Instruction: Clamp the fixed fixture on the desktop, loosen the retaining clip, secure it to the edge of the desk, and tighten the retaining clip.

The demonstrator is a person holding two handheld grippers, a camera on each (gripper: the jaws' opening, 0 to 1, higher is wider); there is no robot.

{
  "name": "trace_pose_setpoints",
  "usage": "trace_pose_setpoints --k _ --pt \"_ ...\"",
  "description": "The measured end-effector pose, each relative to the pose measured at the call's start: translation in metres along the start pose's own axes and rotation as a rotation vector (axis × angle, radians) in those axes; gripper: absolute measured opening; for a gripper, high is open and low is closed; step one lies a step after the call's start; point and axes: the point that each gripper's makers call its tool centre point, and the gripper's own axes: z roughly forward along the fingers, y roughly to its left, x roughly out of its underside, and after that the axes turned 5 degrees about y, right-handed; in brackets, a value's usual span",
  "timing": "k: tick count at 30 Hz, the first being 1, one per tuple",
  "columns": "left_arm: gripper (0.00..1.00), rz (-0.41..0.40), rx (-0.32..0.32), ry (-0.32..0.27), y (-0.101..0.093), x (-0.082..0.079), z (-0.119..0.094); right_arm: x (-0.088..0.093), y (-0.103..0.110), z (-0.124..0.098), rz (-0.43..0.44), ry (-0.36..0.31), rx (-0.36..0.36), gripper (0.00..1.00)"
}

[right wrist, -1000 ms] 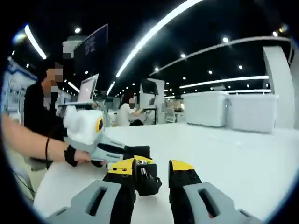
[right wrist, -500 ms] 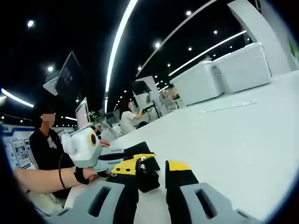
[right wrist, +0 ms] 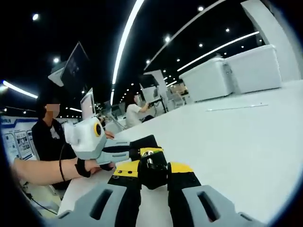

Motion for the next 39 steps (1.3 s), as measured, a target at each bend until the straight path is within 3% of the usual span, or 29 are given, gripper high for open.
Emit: trace_pose_setpoints --k 5,11,15,20,25,31,39 --pt "0.07 0.002 -0.001 -0.001 -0.001 0.001 -0.002 -0.002 0.007 -0.001 -0.225 0.006 0.043 0.20" --pt "0.07 0.001 -0.002 -0.001 -0.002 0.001 -0.004 -0.001 0.011 -0.001 -0.296 0.012 0.059 0.20" --pt "0.07 0.000 -0.002 0.000 -0.002 0.002 -0.004 -0.001 0.015 -0.001 -0.435 0.020 0.088 0.20" --pt "0.07 0.002 -0.002 -0.001 -0.002 0.002 -0.004 -0.001 0.014 -0.001 -0.456 0.023 0.093 0.20" --pt "0.07 0.001 -0.005 0.000 -0.003 0.001 -0.005 0.000 0.016 -0.001 -0.533 0.028 0.109 0.20" --pt "0.07 0.002 -0.005 -0.001 -0.003 0.002 -0.005 -0.001 0.014 -0.001 -0.540 0.027 0.109 0.20" --pt "0.07 0.000 -0.006 0.001 -0.004 0.002 -0.004 -0.002 0.015 0.001 -0.683 0.027 0.139 0.20"
